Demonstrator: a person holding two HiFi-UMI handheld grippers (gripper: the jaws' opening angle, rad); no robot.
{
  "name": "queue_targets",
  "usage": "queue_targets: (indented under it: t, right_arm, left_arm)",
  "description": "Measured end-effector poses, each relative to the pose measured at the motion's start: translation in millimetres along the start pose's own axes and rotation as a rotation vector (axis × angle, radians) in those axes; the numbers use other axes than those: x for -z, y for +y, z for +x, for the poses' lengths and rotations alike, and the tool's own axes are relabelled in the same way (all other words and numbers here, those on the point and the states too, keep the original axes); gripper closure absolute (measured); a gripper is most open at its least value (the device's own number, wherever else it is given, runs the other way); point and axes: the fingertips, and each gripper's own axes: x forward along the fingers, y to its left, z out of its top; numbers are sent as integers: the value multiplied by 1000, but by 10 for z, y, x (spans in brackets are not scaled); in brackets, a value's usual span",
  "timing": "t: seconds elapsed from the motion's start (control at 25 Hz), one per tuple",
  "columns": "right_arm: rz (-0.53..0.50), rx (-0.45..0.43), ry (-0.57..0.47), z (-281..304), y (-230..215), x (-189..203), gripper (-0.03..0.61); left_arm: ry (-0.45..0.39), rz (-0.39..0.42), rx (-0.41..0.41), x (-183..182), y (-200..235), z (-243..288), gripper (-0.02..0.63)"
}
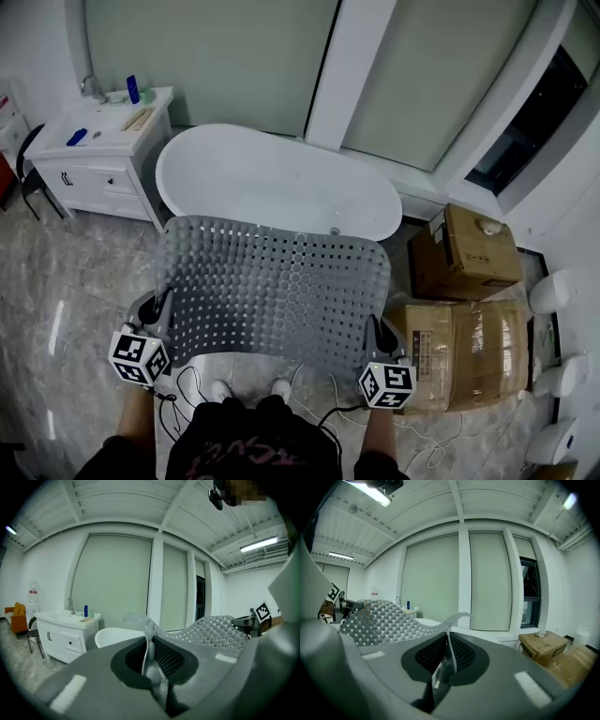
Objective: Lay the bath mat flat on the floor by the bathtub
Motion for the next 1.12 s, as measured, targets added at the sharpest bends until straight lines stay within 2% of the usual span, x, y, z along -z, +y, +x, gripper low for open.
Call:
queue_targets:
  t: [0.36, 0.92, 1.12]
  right_arm:
    - [4, -6, 15, -23, 205, 52, 531]
    - [-46, 53, 51, -161, 772, 92, 529]
    - [-53, 48, 57, -216, 857, 112, 528]
  left_arm:
    - [17, -20, 3, 109, 107, -69, 600]
    - [36, -51, 88, 342, 487, -214, 600]
    - [54, -62, 105, 445, 495, -241, 600]
